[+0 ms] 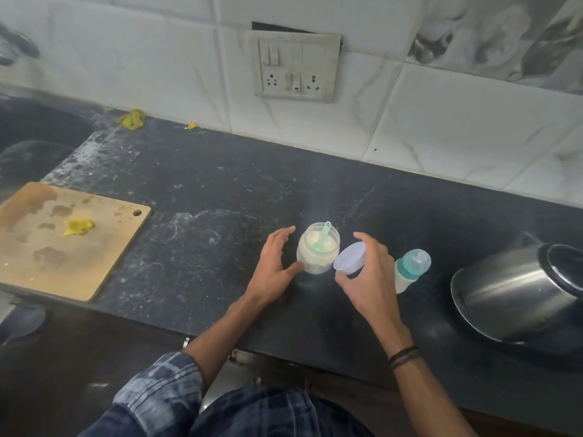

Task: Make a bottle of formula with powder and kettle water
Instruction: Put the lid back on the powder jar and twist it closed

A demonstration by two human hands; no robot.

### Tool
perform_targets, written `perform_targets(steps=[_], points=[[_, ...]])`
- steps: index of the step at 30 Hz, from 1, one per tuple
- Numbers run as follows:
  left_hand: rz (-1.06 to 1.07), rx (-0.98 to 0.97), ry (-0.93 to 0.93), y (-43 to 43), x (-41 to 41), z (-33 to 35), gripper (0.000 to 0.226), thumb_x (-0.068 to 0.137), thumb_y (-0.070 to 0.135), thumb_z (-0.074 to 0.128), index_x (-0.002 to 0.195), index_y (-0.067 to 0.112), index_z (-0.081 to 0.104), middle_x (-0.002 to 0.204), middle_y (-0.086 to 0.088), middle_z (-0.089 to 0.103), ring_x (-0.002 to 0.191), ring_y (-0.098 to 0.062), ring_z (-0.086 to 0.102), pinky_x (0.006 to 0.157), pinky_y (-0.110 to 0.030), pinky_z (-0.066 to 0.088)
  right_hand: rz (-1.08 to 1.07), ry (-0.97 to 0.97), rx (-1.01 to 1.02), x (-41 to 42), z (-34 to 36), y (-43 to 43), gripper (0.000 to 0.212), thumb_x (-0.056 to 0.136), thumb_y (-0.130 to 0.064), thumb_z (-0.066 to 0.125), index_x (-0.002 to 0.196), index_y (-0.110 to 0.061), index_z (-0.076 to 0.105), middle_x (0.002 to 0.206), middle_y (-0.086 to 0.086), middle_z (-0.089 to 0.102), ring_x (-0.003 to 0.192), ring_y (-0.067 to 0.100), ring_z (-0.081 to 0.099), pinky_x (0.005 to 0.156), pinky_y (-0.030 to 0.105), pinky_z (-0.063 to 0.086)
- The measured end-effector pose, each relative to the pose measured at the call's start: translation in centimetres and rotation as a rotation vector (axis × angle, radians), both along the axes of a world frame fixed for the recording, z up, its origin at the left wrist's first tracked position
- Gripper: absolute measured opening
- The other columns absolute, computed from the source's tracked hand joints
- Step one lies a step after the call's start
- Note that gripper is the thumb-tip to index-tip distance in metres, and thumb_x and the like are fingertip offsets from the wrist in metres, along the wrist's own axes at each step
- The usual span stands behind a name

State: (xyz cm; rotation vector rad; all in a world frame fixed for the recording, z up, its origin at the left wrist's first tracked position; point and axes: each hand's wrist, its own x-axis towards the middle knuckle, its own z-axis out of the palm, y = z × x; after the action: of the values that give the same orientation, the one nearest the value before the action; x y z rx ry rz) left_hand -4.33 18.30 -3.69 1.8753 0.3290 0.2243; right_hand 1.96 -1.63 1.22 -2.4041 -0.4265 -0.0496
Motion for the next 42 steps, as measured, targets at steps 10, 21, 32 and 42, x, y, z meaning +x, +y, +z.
perform_targets(steps=[10,21,32,42], points=[[-0.123,0.052,0.147,-0.4,2.8,-0.1,0.107,0.072,0.02,0.088,0.158,0.019,0.023,0.158,0.0,0.028,0.144,-0.015,0.031,0.122,-0.042,0.029,0.196,0.159,0.072,2.9,3.2,1.7,0.093,0.071,-0.015,0.089,0.145,-0.035,0.037,0.146,-0.007,0.045,0.132,0.012,0.047,0.108,0.033,0.047],[-0.098,-0.045,0.02,-1.5,3.6,1.1,0.087,0.069,0.028,0.091,0.125,0.067,0.036,0.132,0.03,0.046,0.125,-0.002,0.048,0.106,-0.032,0.046,0.379,0.225,-0.297,6.5,5.3,4.9,0.085,0.075,-0.03,0.086,0.146,-0.036,0.04,0.144,-0.004,0.054,0.127,0.022,0.049,0.098,0.038,0.048],[-0.04,-0.06,0.034,-1.8,3.8,0.6,0.079,0.066,0.027,0.09,0.119,0.055,0.038,0.128,0.017,0.048,0.119,-0.005,0.052,0.098,-0.02,0.046,0.459,0.071,-0.521,6.1,5.1,6.2,0.077,0.078,-0.041,0.08,0.146,-0.03,0.047,0.142,-0.007,0.052,0.128,0.018,0.042,0.093,0.038,0.047],[-0.053,-0.085,0.056,-1.8,3.6,0.2,0.085,0.07,0.026,0.088,0.138,0.038,0.038,0.137,0.012,0.046,0.123,-0.007,0.049,0.099,-0.02,0.043,0.343,-0.051,-0.644,4.9,5.5,6.6,0.075,0.082,-0.066,0.069,0.14,-0.025,0.047,0.134,0.003,0.055,0.123,0.026,0.051,0.087,0.04,0.051]])
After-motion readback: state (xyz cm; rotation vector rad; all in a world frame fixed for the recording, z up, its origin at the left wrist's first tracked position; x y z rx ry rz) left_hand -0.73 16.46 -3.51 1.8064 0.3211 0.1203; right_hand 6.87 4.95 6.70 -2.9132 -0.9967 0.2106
